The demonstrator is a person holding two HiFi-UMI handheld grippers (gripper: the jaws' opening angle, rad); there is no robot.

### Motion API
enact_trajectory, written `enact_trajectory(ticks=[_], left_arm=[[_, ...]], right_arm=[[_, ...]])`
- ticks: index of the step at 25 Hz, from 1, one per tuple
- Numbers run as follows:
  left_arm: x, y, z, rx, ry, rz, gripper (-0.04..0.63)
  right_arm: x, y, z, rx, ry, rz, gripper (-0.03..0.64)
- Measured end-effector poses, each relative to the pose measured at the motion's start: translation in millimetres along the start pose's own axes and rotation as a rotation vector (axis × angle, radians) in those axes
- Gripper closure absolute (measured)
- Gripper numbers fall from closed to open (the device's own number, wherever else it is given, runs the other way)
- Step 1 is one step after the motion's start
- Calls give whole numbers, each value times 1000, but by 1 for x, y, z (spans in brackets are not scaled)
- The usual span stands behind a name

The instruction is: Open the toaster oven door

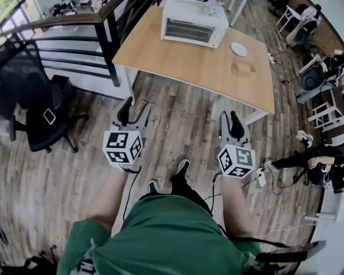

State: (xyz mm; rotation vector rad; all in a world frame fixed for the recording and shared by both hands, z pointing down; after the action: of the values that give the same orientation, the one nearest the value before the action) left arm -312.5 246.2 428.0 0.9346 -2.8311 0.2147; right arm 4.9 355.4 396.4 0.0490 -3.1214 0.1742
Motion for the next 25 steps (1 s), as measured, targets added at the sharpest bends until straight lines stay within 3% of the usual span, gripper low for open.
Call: enact_trajectory(ticks=[11, 25], left_arm=[[10, -72, 19, -5, -55, 105, 336], [-34, -203, 40, 29, -85, 167, 336]], right_arm=[[-41, -103, 2, -44, -40, 97, 485], [-151, -216, 12, -45, -101, 168, 485]])
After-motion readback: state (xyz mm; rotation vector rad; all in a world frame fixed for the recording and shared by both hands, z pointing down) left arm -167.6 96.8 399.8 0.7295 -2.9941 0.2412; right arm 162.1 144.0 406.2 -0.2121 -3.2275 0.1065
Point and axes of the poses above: the fingertips, and each gripper's own axes: y backward along the fingers, x to its left, z out of its top, the point moved 8 cm from there along y, backward along the fingers, and after that the axes turned 1 degree about -z, right-handed, at the moved point
